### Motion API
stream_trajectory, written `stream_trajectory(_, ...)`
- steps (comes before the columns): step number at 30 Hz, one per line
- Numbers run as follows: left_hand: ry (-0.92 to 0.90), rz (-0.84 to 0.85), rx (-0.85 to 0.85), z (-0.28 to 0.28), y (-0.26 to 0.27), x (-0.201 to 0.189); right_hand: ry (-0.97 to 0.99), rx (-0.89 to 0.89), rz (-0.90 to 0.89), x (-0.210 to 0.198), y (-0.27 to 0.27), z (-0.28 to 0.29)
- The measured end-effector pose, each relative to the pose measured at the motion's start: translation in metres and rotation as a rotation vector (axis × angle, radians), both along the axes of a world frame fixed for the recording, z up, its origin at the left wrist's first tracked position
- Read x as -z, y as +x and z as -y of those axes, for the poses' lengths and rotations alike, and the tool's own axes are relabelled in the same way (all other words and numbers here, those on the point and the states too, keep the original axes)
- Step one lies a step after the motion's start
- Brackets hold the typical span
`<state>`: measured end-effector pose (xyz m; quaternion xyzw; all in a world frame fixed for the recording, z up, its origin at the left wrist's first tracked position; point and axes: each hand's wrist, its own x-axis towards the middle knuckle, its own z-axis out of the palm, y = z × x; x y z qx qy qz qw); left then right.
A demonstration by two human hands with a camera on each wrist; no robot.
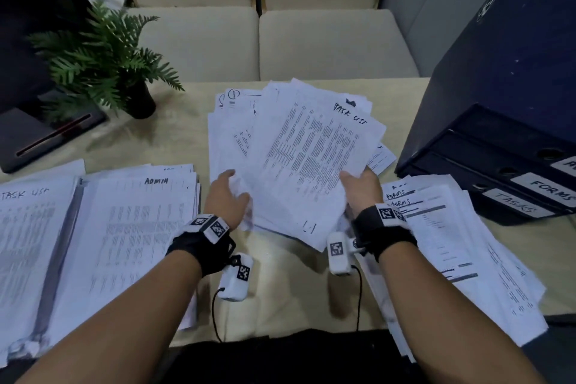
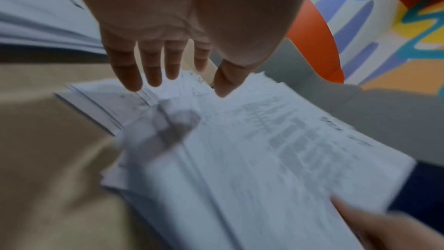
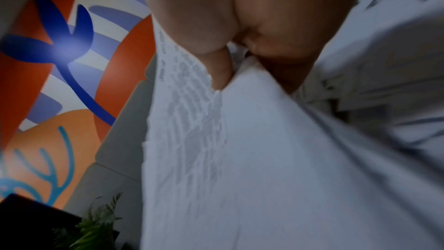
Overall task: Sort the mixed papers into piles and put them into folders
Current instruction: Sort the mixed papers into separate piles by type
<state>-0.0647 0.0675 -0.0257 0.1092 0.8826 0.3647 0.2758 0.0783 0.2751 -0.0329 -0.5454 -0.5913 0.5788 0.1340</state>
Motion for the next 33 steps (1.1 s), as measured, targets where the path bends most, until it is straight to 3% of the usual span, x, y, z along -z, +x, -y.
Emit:
stream_trajectory(2, 0.077, 0.073, -0.049, 0.013, -0.008, -0.004, 0.008, -0.032, -0.017, -0.003, 0.018, 0.013)
stream_trajectory(7, 0.189, 0.315, 0.061, 0.057, -0.008, -0.004, -0.027, -0.099, -0.033, -0.009, 0.044, 0.067)
stream_trajectory(13, 0.234, 0.292, 0.043, 0.101, 0.006, -0.002, -0.103, -0.116, -0.010, -0.004, 0.054, 0.126)
stream_trajectory(17, 0.208, 0.269, 0.022, 0.113, 0.012, 0.006, 0.013, -0.113, 0.103, 0.003, 0.061, 0.144)
stream_trajectory(25, 0.023, 0.140, 0.073, 0.102, 0.021, 0.012, 0.145, 0.023, 0.227, 0.000, 0.091, 0.115)
stream_trajectory(29, 0.056, 0.140, 0.092, 0.094, 0.027, 0.006, 0.156, 0.250, 0.161, -0.002, 0.117, 0.077)
stream_trajectory(33, 0.018, 0.081, 0.139, 0.090, 0.029, 0.002, 0.151, 0.304, 0.070, -0.004, 0.132, 0.053)
